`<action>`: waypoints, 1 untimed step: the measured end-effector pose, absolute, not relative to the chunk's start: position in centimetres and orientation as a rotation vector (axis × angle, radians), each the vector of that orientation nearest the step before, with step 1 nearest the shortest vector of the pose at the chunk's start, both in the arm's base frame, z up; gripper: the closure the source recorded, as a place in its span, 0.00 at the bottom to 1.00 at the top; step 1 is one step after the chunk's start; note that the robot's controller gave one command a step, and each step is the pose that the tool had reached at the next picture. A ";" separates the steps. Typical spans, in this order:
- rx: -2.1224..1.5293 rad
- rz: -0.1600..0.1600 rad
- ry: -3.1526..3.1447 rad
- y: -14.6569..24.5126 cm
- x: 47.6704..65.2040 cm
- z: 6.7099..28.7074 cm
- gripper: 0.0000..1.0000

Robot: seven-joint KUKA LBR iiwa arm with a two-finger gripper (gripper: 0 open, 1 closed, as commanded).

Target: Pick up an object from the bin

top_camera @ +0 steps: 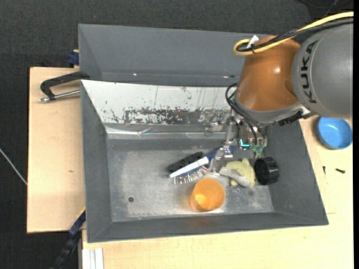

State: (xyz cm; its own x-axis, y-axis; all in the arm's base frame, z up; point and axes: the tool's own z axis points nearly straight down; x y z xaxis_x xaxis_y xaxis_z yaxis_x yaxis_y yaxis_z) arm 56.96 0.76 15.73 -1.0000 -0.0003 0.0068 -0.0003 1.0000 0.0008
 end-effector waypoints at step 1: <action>-0.001 -0.002 -3.143 0.8 57.1 16.1 1.00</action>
Offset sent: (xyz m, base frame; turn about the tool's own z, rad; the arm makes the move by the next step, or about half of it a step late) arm 0.0000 0.0000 0.0000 0.0000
